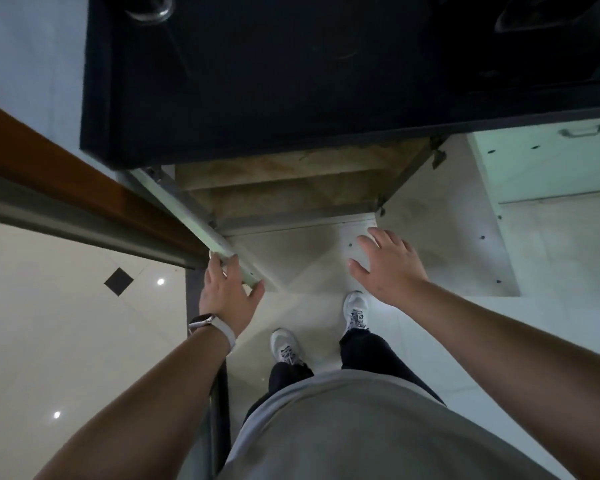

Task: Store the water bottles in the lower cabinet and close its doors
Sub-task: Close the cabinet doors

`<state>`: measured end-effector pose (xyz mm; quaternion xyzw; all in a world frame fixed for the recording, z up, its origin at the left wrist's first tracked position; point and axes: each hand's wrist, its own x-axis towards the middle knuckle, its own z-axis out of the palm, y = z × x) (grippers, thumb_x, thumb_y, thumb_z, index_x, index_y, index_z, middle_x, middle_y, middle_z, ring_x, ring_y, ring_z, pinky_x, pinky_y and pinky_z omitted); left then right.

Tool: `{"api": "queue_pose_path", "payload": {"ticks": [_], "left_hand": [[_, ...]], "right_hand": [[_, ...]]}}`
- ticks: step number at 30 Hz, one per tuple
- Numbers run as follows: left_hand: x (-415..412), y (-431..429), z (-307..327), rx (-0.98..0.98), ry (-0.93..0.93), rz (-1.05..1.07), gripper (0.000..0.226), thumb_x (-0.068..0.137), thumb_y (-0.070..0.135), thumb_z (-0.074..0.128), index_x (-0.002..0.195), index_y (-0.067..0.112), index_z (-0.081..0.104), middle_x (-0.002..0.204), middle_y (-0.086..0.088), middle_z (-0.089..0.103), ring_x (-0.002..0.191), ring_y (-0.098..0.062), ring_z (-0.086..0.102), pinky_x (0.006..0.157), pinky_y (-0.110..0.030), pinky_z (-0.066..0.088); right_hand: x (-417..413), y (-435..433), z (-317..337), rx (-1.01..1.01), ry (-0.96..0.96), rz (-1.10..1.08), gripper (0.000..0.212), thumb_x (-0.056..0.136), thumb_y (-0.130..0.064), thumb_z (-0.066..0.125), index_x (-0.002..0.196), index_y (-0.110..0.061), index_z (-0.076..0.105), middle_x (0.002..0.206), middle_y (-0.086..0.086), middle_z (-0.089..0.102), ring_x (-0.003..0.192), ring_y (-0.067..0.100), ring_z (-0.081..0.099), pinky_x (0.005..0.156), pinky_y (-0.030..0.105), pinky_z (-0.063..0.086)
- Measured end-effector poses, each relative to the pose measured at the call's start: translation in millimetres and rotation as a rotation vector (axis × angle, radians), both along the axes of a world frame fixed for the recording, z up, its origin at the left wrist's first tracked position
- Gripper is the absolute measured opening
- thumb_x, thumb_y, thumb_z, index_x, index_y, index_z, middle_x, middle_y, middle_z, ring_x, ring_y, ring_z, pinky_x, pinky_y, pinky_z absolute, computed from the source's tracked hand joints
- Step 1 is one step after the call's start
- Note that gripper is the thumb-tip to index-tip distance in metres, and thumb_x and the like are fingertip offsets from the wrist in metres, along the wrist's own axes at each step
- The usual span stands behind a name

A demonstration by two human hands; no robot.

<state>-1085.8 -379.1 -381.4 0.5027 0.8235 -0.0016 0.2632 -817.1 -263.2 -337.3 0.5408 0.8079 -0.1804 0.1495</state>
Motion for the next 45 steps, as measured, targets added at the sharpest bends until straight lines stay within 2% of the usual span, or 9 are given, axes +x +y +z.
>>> {"api": "queue_pose_path", "payload": {"ticks": [6, 12, 17, 19, 21, 23, 33, 38, 45], "left_hand": [[39, 42, -2, 0.002, 0.035, 0.039, 0.074, 0.100, 0.050, 0.050, 0.159, 0.020, 0.017, 0.168, -0.016, -0.001, 0.155, -0.034, 0.006, 0.119, -0.048, 0.028], [63, 88, -9, 0.026, 0.074, 0.078, 0.066, 0.101, 0.040, 0.051, 0.155, 0.019, 0.021, 0.166, -0.019, 0.005, 0.151, -0.042, 0.018, 0.112, -0.056, 0.037], [78, 123, -9, 0.007, 0.159, 0.091, 0.066, 0.103, 0.037, 0.047, 0.156, 0.017, 0.015, 0.163, -0.022, 0.009, 0.146, -0.046, 0.025, 0.109, -0.058, 0.039], [82, 133, -10, -0.007, 0.166, 0.098, 0.068, 0.102, 0.037, 0.048, 0.157, 0.018, 0.012, 0.163, -0.021, 0.006, 0.145, -0.046, 0.027, 0.107, -0.058, 0.041], [82, 140, -10, -0.022, 0.171, 0.098, 0.069, 0.102, 0.038, 0.048, 0.157, 0.021, 0.010, 0.164, -0.018, 0.004, 0.143, -0.047, 0.031, 0.104, -0.059, 0.043], [79, 144, -10, -0.050, 0.167, 0.109, 0.071, 0.101, 0.038, 0.050, 0.157, 0.023, 0.009, 0.165, -0.017, 0.002, 0.142, -0.048, 0.033, 0.104, -0.060, 0.045], [66, 147, 0, -0.077, 0.213, 0.043, 0.058, 0.100, 0.018, 0.046, 0.152, 0.024, 0.020, 0.157, -0.019, 0.023, 0.127, -0.046, 0.050, 0.090, -0.058, 0.052], [55, 153, 4, -0.109, 0.317, -0.057, 0.051, 0.102, 0.026, 0.047, 0.150, 0.019, 0.032, 0.153, -0.024, 0.034, 0.126, -0.044, 0.052, 0.083, -0.050, 0.052], [16, 159, 10, -0.051, 0.263, -0.161, 0.047, 0.103, 0.042, 0.047, 0.141, 0.014, 0.047, 0.145, -0.016, 0.044, 0.112, -0.036, 0.059, 0.073, -0.039, 0.049]], "right_hand": [[67, 33, -11, 0.029, -0.011, -0.091, 0.053, 0.095, -0.054, 0.040, 0.136, -0.022, 0.046, 0.150, 0.004, 0.037, 0.137, 0.024, 0.032, 0.108, 0.039, 0.028], [140, 75, -17, 0.112, -0.098, -0.157, 0.055, 0.093, -0.054, 0.042, 0.135, -0.020, 0.045, 0.148, 0.008, 0.037, 0.135, 0.028, 0.034, 0.111, 0.043, 0.025], [184, 97, -23, 0.091, -0.174, -0.241, 0.064, 0.093, -0.053, 0.040, 0.147, -0.019, 0.029, 0.155, 0.012, 0.024, 0.142, 0.032, 0.023, 0.116, 0.049, 0.020], [196, 100, -24, 0.054, -0.156, -0.312, 0.065, 0.093, -0.051, 0.044, 0.146, -0.018, 0.027, 0.155, 0.014, 0.022, 0.138, 0.035, 0.029, 0.109, 0.048, 0.032], [205, 101, -26, -0.004, -0.104, -0.370, 0.065, 0.093, -0.046, 0.048, 0.145, -0.016, 0.024, 0.151, 0.014, 0.024, 0.126, 0.036, 0.042, 0.088, 0.043, 0.045], [208, 98, -29, -0.049, -0.041, -0.383, 0.062, 0.094, -0.041, 0.048, 0.144, -0.017, 0.022, 0.145, 0.010, 0.028, 0.112, 0.034, 0.050, 0.068, 0.036, 0.044], [168, 88, -28, -0.147, 0.127, -0.336, 0.062, 0.094, -0.031, 0.052, 0.147, -0.017, 0.023, 0.144, 0.011, 0.028, 0.105, 0.027, 0.057, 0.071, 0.029, 0.048], [116, 93, -24, -0.196, 0.173, -0.305, 0.062, 0.094, -0.029, 0.052, 0.147, -0.017, 0.023, 0.144, 0.013, 0.027, 0.105, 0.032, 0.059, 0.069, 0.027, 0.044], [50, 111, -21, -0.187, 0.150, -0.244, 0.065, 0.092, -0.028, 0.058, 0.147, -0.020, 0.023, 0.142, 0.013, 0.027, 0.105, 0.028, 0.056, 0.069, 0.026, 0.048]]}}
